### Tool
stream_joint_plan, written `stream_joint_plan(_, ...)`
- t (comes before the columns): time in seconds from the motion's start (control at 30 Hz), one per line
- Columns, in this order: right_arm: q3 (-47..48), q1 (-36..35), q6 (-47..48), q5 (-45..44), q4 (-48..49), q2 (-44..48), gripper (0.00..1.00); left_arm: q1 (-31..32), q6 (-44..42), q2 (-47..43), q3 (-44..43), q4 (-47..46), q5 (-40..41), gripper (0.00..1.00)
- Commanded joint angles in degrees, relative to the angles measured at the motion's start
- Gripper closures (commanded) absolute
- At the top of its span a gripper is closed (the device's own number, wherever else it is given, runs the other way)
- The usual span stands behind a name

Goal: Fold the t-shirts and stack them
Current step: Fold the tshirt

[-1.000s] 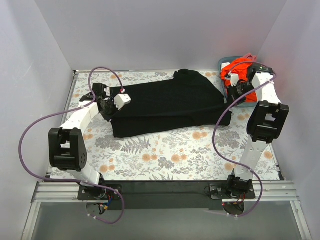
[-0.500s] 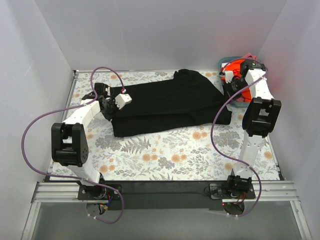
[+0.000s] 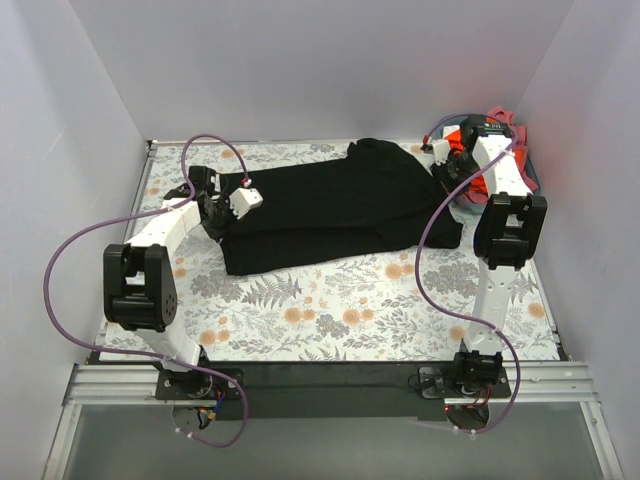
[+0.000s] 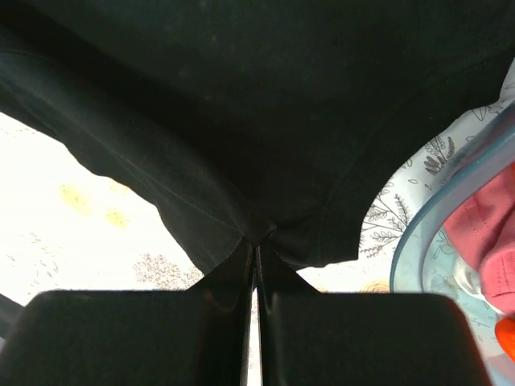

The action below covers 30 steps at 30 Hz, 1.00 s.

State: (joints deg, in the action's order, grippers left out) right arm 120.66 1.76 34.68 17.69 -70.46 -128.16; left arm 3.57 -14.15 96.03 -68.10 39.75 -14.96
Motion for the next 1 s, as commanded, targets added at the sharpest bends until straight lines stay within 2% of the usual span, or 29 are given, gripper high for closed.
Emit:
stream_joint_plan(0.0,3.87,0.35,0.48,-1.69,-0.12,-1.13,0.99,-0.50,-1.05,0.21,-1.25,-1.69,1.43,1.00)
stream_joint_plan(0.27,5.20,0.00,0.31,-2.23,-0.03,-3.06,0.99,-0.50,-0.79,1.88,-1.87,-2.22,1.60,1.00)
stream_joint_plan(0.3,5.29,0.00,0.30,-1.96,-0.03,-3.41,0.96,-0.50,-0.35,2.06,-1.78,-2.39,1.95,1.00)
stream_joint_plan(0.33,5.63,-0.18,0.30,-1.87,-0.03,-3.50,0.80,-0.50,0.09,2.49,-1.60,-2.65,2.39,1.00)
stream_joint_plan(0.37,6.33,-0.35,0.22,-2.05,-0.03,-3.68,0.70,-0.50,0.52,2.67,-1.51,-2.92,2.74,0.98)
stream_joint_plan(0.4,6.86,-0.44,0.04,-2.22,-0.03,-3.94,0.48,-0.58,1.14,2.85,-1.60,-3.18,3.09,0.91)
stream_joint_plan(0.43,7.48,-0.53,-0.22,-2.22,-0.12,-4.03,0.32,-0.85,3.75,2.85,-2.21,-3.36,3.10,0.75)
stream_joint_plan(0.5,7.93,-0.44,-0.22,-2.40,-0.21,-2.72,0.28,-3.04,7.28,2.24,-4.49,-0.91,0.39,0.63)
stream_joint_plan(0.57,6.09,0.17,0.13,-2.14,-0.21,0.95,0.25,-7.08,12.29,1.01,-8.88,6.43,-7.51,0.40)
stream_joint_plan(0.6,2.68,0.52,0.39,-1.18,-0.21,2.63,0.25,-7.96,13.35,0.31,-9.59,8.83,-9.63,0.33)
stream_joint_plan(0.7,-5.04,2.19,1.18,1.54,-0.12,9.40,0.24,-9.90,18.62,-4.25,-7.94,14.56,-13.86,0.29)
stream_joint_plan(0.8,-12.61,3.86,1.36,3.65,-0.21,14.86,0.23,-9.99,22.14,-7.68,-2.15,17.64,-17.03,0.28)
stream_joint_plan(0.97,-21.07,7.64,2.50,6.21,-0.21,18.03,0.24,-9.99,26.54,-9.28,5.60,13.88,-17.91,0.27)
